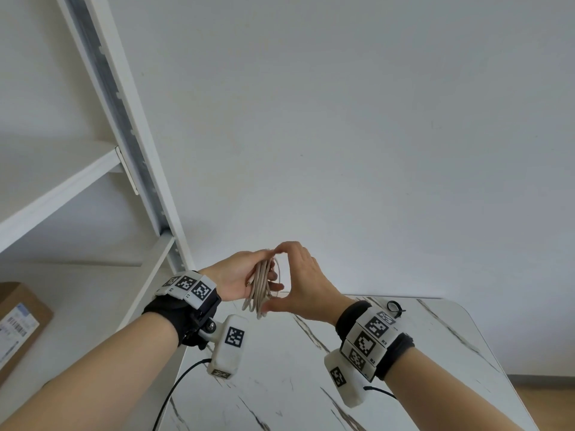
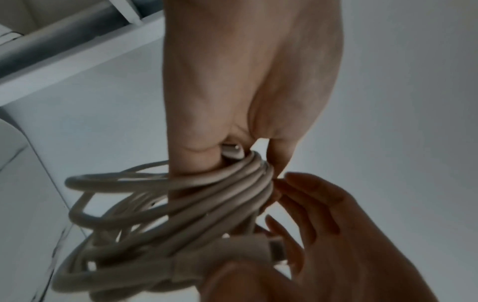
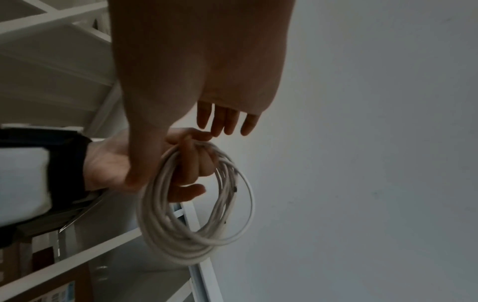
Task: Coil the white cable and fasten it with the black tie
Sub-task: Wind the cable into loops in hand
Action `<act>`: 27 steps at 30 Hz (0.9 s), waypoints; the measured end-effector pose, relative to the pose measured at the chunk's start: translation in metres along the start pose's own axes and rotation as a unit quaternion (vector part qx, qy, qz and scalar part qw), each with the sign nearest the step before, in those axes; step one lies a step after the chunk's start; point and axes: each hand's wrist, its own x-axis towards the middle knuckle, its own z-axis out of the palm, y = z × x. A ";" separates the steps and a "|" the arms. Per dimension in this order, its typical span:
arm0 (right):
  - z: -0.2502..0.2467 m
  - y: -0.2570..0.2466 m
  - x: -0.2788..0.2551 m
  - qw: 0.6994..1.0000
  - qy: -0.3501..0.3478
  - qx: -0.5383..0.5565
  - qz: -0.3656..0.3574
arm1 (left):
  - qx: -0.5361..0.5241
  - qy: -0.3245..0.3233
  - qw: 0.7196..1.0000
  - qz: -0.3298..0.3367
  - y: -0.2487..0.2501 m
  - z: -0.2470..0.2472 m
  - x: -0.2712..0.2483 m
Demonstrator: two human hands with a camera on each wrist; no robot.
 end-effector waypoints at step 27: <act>0.004 0.019 0.009 0.994 -0.011 0.050 0.093 | 0.107 -0.022 0.993 0.052 0.008 0.010 0.002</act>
